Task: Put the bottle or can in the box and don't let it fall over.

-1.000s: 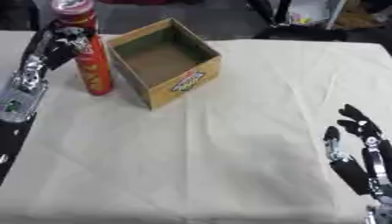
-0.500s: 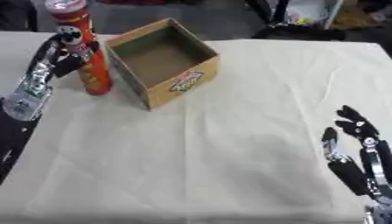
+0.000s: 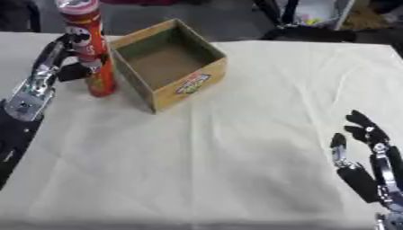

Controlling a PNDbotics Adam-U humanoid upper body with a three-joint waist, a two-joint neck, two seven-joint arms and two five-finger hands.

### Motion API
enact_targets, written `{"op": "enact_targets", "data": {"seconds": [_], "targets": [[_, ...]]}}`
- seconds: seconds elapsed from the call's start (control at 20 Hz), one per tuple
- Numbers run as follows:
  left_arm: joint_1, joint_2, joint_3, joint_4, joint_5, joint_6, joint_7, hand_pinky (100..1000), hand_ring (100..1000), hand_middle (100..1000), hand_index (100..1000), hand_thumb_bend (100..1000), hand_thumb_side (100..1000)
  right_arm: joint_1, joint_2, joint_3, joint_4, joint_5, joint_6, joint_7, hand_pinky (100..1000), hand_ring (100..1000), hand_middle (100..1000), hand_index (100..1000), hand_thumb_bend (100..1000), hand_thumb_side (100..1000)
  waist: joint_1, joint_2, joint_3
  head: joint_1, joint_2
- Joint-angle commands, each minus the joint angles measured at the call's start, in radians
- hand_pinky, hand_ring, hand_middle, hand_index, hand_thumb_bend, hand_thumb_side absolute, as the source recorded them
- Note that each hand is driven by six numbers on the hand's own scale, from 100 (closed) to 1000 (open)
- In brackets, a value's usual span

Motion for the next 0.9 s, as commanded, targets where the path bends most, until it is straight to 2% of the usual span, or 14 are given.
{"op": "enact_targets", "data": {"seconds": [0.05,0.1,0.15,0.35,0.55,0.75,0.9], "targets": [[0.012,-0.004,0.011,-0.045,0.054,-0.011,0.008,896,869,875,560,100,378,-0.011,-0.012,-0.007,-0.007,-0.007,0.000,0.001,842,820,860,962,100,699,-0.001,-0.016,0.000,-0.003,0.006],[0.016,-0.006,0.013,-0.063,0.072,-0.012,0.014,894,865,869,531,100,433,-0.011,-0.011,-0.008,-0.007,-0.007,0.000,0.001,842,820,860,961,100,695,-0.001,-0.016,0.000,-0.005,0.006],[0.020,-0.006,0.014,-0.086,0.090,-0.016,0.020,894,866,867,523,100,447,-0.011,-0.011,-0.008,-0.007,-0.007,0.001,0.001,843,820,860,961,100,692,-0.001,-0.016,0.001,-0.006,0.006],[0.017,-0.001,0.011,-0.196,0.162,-0.026,0.040,892,860,857,499,100,478,-0.011,-0.011,-0.010,-0.006,-0.007,0.002,0.002,843,820,860,961,100,673,-0.001,-0.016,0.000,-0.007,0.006],[-0.028,-0.001,-0.008,-0.291,0.231,-0.012,0.052,891,862,855,473,100,492,-0.011,-0.012,-0.007,-0.005,-0.007,0.003,0.004,842,820,858,961,100,666,0.000,-0.017,-0.004,-0.001,0.006],[-0.099,-0.011,-0.045,-0.264,0.289,0.018,0.047,892,866,873,476,100,484,-0.013,-0.012,0.000,-0.004,-0.008,0.001,0.010,842,820,859,961,100,661,0.001,-0.017,-0.018,0.014,0.006],[-0.138,-0.035,-0.067,-0.196,0.263,0.043,0.039,894,872,883,477,100,458,-0.022,-0.010,0.013,-0.002,-0.011,-0.003,0.020,841,819,858,961,100,655,0.001,-0.015,-0.042,0.035,0.005]]}}
